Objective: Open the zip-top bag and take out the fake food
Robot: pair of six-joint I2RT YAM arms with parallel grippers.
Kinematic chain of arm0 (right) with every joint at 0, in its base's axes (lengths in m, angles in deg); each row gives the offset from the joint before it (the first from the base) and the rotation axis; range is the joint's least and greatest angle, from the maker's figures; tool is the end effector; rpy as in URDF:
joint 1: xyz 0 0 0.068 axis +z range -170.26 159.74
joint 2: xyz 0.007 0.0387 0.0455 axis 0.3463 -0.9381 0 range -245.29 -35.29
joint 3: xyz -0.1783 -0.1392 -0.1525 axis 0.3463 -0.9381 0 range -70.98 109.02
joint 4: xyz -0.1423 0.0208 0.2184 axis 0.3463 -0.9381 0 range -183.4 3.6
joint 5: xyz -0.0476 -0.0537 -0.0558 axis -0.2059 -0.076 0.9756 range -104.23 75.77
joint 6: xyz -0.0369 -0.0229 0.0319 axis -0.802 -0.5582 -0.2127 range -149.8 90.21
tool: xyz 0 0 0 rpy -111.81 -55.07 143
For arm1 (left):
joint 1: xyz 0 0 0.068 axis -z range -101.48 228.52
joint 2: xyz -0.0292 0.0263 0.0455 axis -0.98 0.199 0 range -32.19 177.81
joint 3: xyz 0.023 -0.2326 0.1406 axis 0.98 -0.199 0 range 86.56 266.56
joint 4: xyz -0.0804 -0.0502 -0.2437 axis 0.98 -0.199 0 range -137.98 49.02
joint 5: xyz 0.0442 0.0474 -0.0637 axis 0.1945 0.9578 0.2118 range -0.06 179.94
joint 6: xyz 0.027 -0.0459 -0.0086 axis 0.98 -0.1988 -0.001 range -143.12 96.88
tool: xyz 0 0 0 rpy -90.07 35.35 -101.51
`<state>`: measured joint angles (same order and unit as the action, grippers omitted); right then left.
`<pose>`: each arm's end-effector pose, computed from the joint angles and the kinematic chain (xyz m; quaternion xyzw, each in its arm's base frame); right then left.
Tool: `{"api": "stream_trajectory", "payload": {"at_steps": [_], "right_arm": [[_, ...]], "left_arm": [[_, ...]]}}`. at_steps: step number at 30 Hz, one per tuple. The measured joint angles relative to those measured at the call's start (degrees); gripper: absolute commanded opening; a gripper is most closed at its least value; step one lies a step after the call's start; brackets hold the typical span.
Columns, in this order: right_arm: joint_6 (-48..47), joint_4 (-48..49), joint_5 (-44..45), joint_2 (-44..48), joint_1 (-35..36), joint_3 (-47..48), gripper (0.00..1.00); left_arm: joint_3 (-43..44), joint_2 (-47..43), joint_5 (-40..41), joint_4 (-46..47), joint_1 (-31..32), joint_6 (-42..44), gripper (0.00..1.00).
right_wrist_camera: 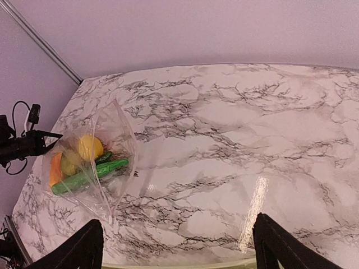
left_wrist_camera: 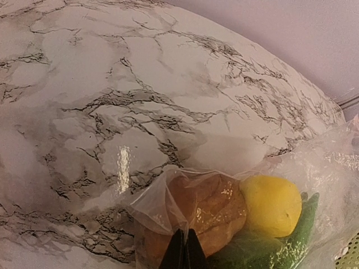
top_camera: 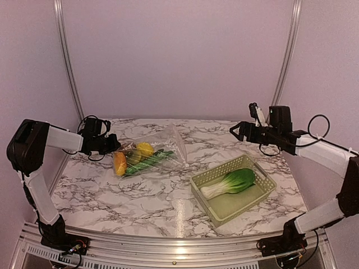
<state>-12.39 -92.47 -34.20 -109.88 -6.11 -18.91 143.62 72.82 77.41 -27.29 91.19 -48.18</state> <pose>0.2817 0.0835 0.2783 -0.0645 0.8489 0.2802 0.4435 0.3757 -0.0924 0.1655 -0.0441 0.8791 -0.2415 0.4085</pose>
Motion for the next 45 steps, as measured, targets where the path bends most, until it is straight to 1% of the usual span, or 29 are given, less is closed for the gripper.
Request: {"api": "stream_trajectory", "payload": {"at_steps": [4, 10, 14, 20, 24, 34, 42, 43, 45], "right_arm": [[-1.1, 3.0, -1.5, -7.4, 4.3, 7.2, 0.81], [-2.1, 6.9, -5.0, -20.3, 9.0, 17.3, 0.66], [-2.4, 8.6, -7.3, -28.5, 9.7, 21.8, 0.53], [-5.0, 8.6, -10.3, -38.9, 9.8, 27.3, 0.42], [-7.3, 7.6, -11.8, -43.2, 10.0, 30.1, 0.36], [-15.6, 2.0, -13.0, -53.5, 13.1, 43.2, 0.27], [-23.3, -3.5, -13.6, -56.5, 16.7, 44.0, 0.26], [-24.3, -4.1, -13.6, -56.4, 17.3, 43.8, 0.26], [-26.1, -4.5, -13.6, -56.2, 18.7, 43.3, 0.31]], "left_arm": [[0.3, 0.5, -1.0, 0.0, -0.1, 0.0, 0.0], [0.3, 0.9, -1.8, 0.1, -0.2, 0.5, 0.0], [0.3, 1.2, -2.3, 0.1, -0.3, 0.7, 0.0], [1.2, 2.1, -3.1, 0.0, -0.3, 1.3, 0.0], [1.6, 2.3, -3.6, 0.0, -0.3, 1.9, 0.0], [3.0, 3.1, -5.0, -0.2, -0.3, 2.3, 0.0], [3.6, 3.6, -5.7, -0.3, -0.3, 2.4, 0.0], [4.0, 3.9, -5.9, -0.3, -0.4, 2.4, 0.0], [4.4, 4.3, -6.3, -0.3, -0.5, 2.6, 0.0]]}}
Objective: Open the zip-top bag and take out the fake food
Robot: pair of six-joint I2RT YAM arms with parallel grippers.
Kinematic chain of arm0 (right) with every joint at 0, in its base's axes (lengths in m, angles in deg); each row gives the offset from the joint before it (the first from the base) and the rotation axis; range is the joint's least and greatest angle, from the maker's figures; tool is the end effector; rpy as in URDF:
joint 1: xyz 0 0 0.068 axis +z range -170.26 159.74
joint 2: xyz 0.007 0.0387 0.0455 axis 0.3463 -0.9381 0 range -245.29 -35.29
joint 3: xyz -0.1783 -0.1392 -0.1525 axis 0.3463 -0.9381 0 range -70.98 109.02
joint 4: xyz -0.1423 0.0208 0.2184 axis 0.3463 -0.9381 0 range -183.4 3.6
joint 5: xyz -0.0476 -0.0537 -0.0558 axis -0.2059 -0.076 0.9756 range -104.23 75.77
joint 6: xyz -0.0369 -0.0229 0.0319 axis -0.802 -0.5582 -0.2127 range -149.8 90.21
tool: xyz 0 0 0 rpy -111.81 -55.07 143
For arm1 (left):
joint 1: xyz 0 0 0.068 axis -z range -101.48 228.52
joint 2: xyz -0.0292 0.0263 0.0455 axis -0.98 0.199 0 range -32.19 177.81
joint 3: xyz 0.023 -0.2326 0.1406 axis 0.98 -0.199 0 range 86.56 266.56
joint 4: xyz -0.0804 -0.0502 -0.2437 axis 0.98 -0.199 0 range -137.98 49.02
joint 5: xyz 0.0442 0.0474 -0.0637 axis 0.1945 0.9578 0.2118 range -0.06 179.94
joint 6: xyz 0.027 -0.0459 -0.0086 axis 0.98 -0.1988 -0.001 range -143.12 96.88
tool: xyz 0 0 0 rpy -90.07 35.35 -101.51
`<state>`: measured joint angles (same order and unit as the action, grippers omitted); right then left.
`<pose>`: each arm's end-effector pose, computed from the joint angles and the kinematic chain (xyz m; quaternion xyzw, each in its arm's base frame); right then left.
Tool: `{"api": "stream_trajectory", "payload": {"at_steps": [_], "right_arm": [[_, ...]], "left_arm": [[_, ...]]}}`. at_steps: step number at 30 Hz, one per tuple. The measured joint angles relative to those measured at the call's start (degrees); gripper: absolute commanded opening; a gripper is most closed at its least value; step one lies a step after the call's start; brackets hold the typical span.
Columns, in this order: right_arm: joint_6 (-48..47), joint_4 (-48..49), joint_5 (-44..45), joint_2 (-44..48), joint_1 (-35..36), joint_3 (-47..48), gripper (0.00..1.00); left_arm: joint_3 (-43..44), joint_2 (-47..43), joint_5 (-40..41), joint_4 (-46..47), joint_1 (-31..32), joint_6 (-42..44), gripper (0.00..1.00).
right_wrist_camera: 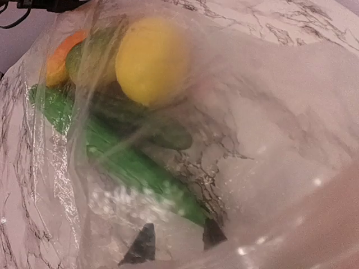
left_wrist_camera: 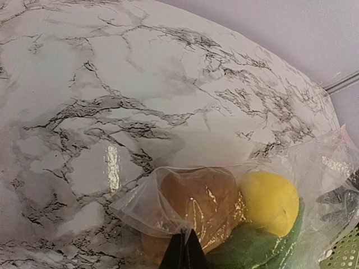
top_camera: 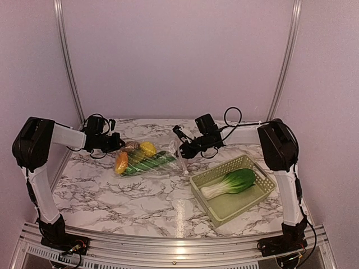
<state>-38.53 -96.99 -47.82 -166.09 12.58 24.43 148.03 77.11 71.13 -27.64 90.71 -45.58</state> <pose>0.4086 0.2872 0.1460 -0.4163 0.7913 0.3369 0.2950 0.3933 -0.0968 0.1603 -0.0023 0.8764 -0.2749 0.3955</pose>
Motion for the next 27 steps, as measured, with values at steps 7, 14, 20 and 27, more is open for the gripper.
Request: {"api": "stream_trajectory", "payload": {"at_steps": [7, 14, 20, 27], "right_arm": [[-5.5, -0.5, 0.2, 1.9, 5.2, -4.4, 0.53], [-9.7, -0.8, 2.8, 1.9, 8.0, -4.4, 0.64], [-12.7, -2.9, 4.7, 0.3, 8.2, -0.5, 0.65], [-15.8, -6.4, 5.6, -3.0, 8.2, 3.0, 0.55]], "left_arm": [[1.7, 0.5, -2.3, -1.5, -0.7, 1.3, 0.0], [4.4, 2.0, -5.8, -3.6, -0.9, 3.9, 0.0], [6.1, 3.2, -7.8, -5.6, -1.0, 5.9, 0.0], [6.9, 3.3, -8.2, -6.6, -1.2, 6.8, 0.0]]}}
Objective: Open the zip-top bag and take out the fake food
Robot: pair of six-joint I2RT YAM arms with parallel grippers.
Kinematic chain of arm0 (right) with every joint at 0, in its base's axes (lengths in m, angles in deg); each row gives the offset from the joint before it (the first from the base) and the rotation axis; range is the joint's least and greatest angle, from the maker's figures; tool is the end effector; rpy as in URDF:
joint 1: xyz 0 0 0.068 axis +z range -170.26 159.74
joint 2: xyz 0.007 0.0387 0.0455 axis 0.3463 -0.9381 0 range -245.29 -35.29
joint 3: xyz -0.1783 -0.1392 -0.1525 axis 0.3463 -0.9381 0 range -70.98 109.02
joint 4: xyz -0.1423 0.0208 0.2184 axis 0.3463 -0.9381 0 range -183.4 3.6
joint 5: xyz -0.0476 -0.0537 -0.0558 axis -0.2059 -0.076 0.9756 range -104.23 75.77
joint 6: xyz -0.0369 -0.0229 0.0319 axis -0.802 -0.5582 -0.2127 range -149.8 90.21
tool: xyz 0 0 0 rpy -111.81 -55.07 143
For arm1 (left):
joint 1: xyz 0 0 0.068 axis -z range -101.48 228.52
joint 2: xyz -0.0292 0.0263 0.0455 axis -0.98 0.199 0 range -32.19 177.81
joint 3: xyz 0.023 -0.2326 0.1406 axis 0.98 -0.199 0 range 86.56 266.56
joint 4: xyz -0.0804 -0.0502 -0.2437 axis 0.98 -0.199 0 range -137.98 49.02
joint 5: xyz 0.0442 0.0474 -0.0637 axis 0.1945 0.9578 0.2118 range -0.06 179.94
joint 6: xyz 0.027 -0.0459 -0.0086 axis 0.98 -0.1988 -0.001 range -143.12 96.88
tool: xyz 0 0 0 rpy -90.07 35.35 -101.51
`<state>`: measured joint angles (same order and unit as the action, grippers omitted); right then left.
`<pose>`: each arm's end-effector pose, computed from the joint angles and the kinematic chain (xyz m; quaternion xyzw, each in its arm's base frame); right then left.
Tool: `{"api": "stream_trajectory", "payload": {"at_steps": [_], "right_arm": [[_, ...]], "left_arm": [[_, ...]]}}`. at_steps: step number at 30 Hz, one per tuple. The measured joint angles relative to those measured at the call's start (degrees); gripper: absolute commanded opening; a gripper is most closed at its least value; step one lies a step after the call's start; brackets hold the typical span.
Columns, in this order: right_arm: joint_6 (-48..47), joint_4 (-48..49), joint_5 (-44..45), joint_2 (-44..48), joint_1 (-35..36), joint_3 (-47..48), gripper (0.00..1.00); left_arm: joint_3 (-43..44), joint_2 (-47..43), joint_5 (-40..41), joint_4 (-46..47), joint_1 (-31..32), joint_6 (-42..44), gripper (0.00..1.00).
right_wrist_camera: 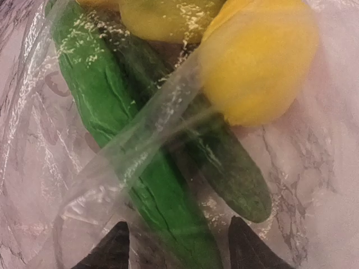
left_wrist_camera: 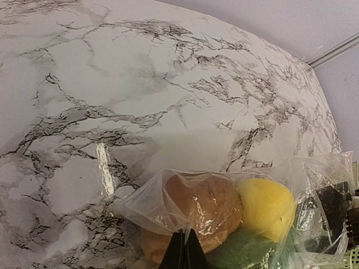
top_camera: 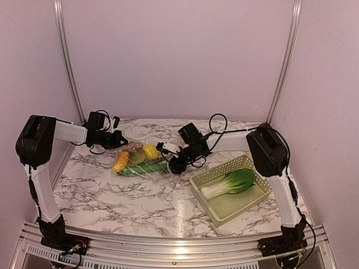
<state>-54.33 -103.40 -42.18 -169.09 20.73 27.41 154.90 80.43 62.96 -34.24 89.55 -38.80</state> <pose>0.3676 0.3416 0.1276 -0.5626 0.7304 0.2710 0.2768 0.4117 -0.0968 0.1647 0.0677 0.8758 -0.3029 0.3698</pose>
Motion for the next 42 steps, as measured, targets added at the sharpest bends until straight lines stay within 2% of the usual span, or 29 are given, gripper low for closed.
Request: {"api": "stream_trajectory", "payload": {"at_steps": [2, 8, 16, 25, 33, 42], "right_arm": [[-0.8, -0.5, -0.2, -1.0, 0.0, 0.8, 0.5], [-1.7, -3.2, -0.3, -1.2, 0.0, 2.1, 0.25], [-2.0, -7.2, 1.6, 1.4, 1.9, 2.2, 0.09], [-0.8, -11.7, 8.2, 10.4, 3.2, 1.6, 0.05], [-0.6, -15.3, 18.4, 16.4, 4.4, -1.6, 0.05], [2.8, -17.6, 27.3, 27.7, 5.0, -15.2, 0.04]], "left_arm": [[0.2, 0.0, 0.0, -0.2, 0.0, 0.1, 0.0], [0.3, 0.0, 0.0, -1.0, -0.3, 0.4, 0.0], [0.3, 0.0, 0.9, -1.0, -3.0, 0.0, 0.0], [-0.2, -0.1, 2.6, -0.7, -4.1, -0.6, 0.0], [-0.6, -0.2, 4.0, -0.6, -4.2, -0.8, 0.0], [-0.7, -0.2, 5.0, -0.6, -4.8, -0.8, 0.0]]}}
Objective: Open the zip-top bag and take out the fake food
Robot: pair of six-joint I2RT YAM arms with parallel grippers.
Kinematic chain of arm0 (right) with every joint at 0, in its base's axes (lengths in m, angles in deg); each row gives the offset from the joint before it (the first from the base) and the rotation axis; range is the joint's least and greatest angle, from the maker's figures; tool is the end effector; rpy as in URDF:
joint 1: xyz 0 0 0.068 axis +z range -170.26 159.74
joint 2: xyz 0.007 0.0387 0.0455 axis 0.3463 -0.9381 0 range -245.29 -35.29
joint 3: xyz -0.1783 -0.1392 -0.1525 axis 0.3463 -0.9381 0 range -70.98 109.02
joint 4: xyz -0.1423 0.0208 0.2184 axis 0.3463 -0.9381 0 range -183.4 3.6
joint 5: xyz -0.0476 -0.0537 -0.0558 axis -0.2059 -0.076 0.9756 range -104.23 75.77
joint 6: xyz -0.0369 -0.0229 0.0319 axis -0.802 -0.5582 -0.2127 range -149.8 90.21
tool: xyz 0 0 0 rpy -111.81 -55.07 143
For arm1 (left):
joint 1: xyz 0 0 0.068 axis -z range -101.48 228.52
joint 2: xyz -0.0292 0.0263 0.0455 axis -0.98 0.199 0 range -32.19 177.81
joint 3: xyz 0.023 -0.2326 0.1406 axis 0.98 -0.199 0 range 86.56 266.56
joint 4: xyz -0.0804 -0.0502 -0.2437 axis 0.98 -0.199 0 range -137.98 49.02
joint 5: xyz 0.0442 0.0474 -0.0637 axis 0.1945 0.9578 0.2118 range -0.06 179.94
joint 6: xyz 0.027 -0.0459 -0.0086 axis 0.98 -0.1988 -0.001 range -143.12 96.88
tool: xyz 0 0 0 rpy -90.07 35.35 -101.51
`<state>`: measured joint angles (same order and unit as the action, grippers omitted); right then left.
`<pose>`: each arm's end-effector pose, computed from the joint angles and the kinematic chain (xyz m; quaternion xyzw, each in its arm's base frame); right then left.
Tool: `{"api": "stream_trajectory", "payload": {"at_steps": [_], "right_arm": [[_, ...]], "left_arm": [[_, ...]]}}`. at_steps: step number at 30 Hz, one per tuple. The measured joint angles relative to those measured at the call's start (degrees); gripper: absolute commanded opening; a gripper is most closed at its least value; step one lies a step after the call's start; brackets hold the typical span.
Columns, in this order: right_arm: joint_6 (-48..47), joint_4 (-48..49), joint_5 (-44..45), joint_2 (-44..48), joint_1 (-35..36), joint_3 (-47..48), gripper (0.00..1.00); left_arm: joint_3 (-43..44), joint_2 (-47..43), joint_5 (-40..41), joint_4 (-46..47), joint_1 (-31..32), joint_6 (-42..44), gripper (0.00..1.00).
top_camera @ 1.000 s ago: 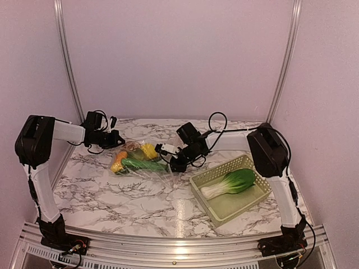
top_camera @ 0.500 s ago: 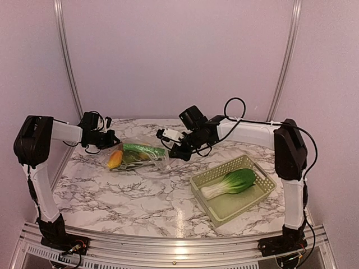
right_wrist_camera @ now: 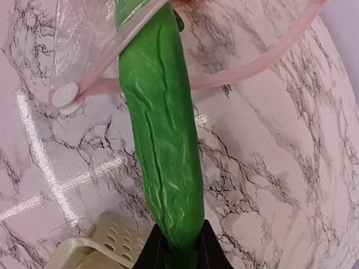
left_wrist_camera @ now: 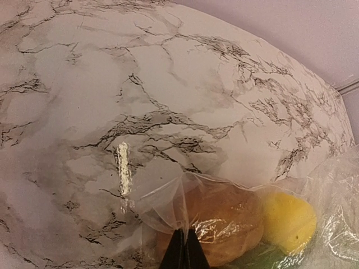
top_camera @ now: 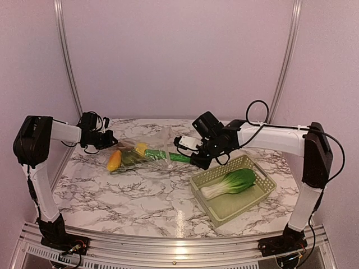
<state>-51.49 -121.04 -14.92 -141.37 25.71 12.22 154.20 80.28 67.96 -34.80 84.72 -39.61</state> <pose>0.2785 0.2887 0.2349 -0.5360 0.7965 0.0644 0.2722 0.4165 -0.0587 0.1604 0.0029 0.8886 -0.2521 0.3832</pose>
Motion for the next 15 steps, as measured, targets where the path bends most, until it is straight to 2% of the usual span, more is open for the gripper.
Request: {"api": "stream_trajectory", "payload": {"at_steps": [7, 15], "right_arm": [[6.9, -0.2, 1.5, 10.9, -2.6, -10.8, 0.0], [18.2, -0.2, 3.2, 21.8, -5.8, -19.7, 0.0]], "left_arm": [[0.0, 0.0, 0.1, 0.0, -0.8, 0.0, 0.0], [0.0, 0.0, 0.1, 0.0, -1.0, -1.0, 0.0]]}}
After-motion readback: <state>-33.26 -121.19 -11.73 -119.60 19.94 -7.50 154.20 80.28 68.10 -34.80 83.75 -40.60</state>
